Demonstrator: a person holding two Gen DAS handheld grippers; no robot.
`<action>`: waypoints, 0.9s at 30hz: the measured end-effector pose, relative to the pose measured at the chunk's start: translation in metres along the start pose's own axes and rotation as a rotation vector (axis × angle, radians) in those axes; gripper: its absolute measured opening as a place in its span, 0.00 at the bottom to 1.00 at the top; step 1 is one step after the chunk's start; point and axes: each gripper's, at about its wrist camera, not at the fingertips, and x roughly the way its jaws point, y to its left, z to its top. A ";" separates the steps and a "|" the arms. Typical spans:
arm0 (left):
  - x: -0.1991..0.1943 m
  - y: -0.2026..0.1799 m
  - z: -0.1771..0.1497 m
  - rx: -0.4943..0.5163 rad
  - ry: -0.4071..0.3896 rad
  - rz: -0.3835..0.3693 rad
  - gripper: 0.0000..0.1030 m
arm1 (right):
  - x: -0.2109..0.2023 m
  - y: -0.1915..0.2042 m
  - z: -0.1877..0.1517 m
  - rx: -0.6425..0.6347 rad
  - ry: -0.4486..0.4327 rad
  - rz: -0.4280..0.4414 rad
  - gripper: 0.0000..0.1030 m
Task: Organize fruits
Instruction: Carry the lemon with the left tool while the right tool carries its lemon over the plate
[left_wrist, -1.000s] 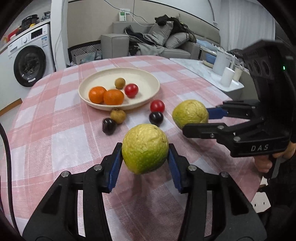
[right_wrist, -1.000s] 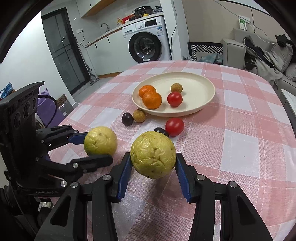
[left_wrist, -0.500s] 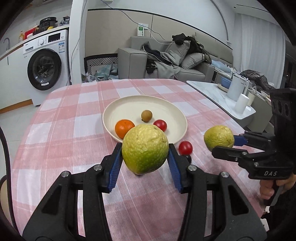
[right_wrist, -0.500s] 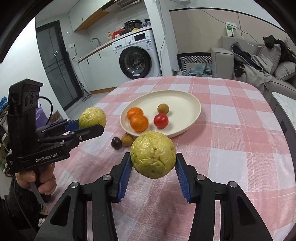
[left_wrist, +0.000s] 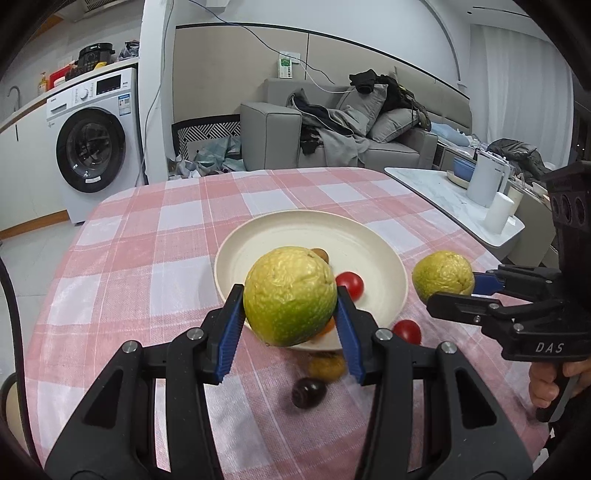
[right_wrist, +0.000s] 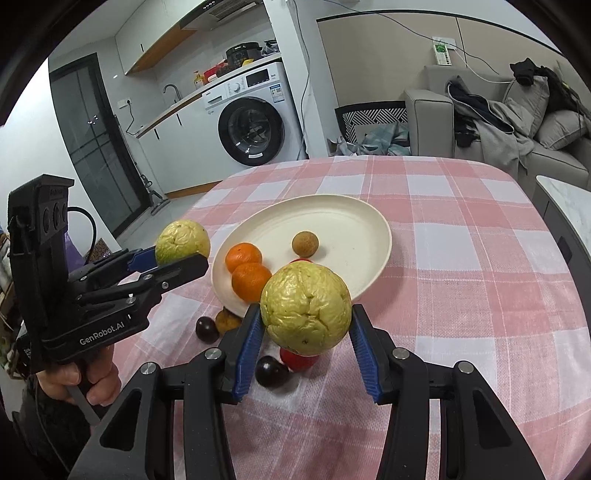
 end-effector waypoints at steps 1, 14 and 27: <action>0.003 0.003 0.001 -0.003 0.001 0.005 0.43 | 0.002 -0.001 0.002 0.004 0.003 -0.008 0.46; 0.035 0.021 -0.004 -0.040 0.076 0.015 0.43 | 0.028 -0.016 0.009 0.034 0.032 -0.048 0.46; 0.051 0.021 0.004 -0.033 0.069 0.027 0.43 | 0.045 -0.016 0.022 0.027 0.043 -0.065 0.47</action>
